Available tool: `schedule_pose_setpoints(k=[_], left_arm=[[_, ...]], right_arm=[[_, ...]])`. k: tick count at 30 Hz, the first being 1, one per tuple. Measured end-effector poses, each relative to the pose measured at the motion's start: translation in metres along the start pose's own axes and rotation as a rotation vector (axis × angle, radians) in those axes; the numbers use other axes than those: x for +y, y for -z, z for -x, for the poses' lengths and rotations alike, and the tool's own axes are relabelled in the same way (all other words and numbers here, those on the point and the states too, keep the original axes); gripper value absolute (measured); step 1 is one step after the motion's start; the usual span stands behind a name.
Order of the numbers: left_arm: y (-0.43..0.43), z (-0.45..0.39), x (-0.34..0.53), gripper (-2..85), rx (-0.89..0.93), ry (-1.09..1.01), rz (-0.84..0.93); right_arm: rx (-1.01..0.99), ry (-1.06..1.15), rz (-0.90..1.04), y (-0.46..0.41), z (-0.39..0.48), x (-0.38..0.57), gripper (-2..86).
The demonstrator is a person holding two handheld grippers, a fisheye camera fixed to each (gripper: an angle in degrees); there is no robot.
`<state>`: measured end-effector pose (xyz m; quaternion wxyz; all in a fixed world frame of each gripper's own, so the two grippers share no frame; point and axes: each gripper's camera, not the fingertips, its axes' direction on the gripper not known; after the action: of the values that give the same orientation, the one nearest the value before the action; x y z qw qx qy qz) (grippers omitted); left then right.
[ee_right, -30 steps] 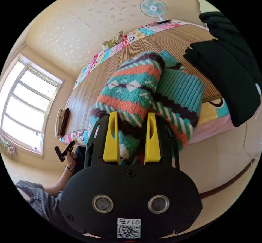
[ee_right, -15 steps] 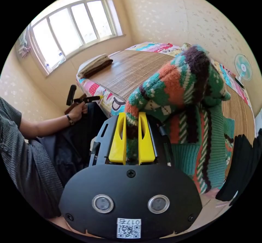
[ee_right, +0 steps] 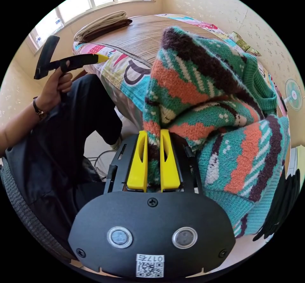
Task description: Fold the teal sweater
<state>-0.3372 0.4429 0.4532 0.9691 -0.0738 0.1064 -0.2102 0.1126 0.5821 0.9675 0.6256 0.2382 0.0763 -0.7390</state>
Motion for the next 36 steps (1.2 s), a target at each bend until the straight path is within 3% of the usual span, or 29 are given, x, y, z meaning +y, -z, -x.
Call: schedule_pose_setpoints(k=[6, 9, 13, 16, 19, 21, 25, 27, 32, 36], left_arm=[[-0.021, -0.003, -0.067, 19.1, 0.464, 0.15, 0.048], [-0.045, 0.0, -0.096, 21.8, 0.459, 0.211, 0.18], [-0.065, 0.016, -0.104, 17.9, 0.376, 0.296, 0.331], [-0.046, 0.045, -0.084, 11.6, 0.637, 0.359, 0.248], [-0.03, 0.06, -0.063, 9.5, 1.025, 0.32, 0.172], [-0.004, 0.058, -0.052, 8.7, 1.338, 0.227, 0.049], [0.069, 0.037, -0.055, 8.2, 1.6, -0.029, -0.108], [0.135, 0.02, -0.064, 8.1, 1.735, -0.259, -0.197], [0.285, -0.005, -0.062, 8.1, 1.827, -0.651, -0.383], [0.381, -0.027, -0.026, 8.1, 1.919, -0.859, -0.501]], right_arm=[[0.057, 0.049, 0.009, -0.003, 0.018, -0.001, 7.0], [0.123, 0.086, 0.032, -0.006, 0.035, -0.001, 6.9], [0.227, 0.094, -0.039, 0.011, 0.057, 0.008, 6.5], [0.244, 0.085, -0.121, 0.034, 0.065, 0.022, 6.2], [0.116, 0.057, -0.229, 0.076, 0.057, 0.031, 5.9], [-0.031, 0.061, -0.326, 0.111, 0.049, 0.032, 5.8], [-0.348, 0.181, -0.508, 0.185, 0.044, 0.025, 5.9], [-0.492, 0.255, -0.581, 0.213, 0.046, 0.023, 6.3], [-0.839, 0.516, -0.713, 0.271, 0.046, 0.016, 6.9], [-0.801, 0.534, -0.77, 0.297, 0.014, 0.023, 3.3]])
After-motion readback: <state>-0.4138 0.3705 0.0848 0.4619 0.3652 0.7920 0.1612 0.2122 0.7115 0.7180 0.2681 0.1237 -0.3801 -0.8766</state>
